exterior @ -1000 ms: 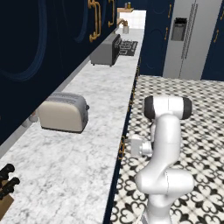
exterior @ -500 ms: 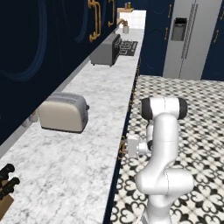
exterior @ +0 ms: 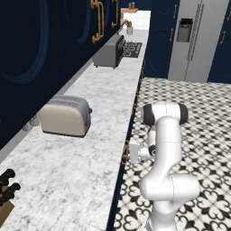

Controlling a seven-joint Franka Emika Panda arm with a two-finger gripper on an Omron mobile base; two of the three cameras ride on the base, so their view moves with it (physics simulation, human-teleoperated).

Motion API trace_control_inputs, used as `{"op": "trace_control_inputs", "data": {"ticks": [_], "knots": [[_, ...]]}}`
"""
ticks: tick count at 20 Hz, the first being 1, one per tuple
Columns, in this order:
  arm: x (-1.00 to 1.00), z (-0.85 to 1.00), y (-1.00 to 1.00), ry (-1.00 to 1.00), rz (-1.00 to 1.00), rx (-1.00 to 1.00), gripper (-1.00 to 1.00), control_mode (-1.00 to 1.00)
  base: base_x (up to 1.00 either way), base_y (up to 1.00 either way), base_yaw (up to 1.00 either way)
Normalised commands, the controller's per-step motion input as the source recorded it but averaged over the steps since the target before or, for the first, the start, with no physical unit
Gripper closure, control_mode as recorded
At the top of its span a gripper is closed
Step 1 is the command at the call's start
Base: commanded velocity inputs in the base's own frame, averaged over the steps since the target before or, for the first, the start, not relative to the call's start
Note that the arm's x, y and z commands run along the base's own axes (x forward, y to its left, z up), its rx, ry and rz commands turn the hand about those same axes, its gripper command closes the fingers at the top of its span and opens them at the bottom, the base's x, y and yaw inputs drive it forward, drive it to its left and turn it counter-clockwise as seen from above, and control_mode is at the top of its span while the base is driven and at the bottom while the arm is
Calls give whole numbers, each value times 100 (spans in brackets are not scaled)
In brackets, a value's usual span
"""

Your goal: Take a straw from the drawer in front and place it inside the glass cup on the dining counter.

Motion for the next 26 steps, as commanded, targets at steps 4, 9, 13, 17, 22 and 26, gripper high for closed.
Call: {"op": "trace_control_inputs", "data": {"ticks": [4,9,13,17,22,26], "knots": [[52,-21,0,1,0,0,-100,-100,0,0,0],[28,-25,12,0,0,0,-100,-100,0,0,0],[-2,-25,40,0,0,0,100,-100,0,0,0],[-58,-3,5,-5,0,0,100,-100,0,0,0],[-84,0,-65,-11,0,0,100,-100,0,0,0],[-78,3,-100,-2,0,0,100,-100,0,0,0]]}}
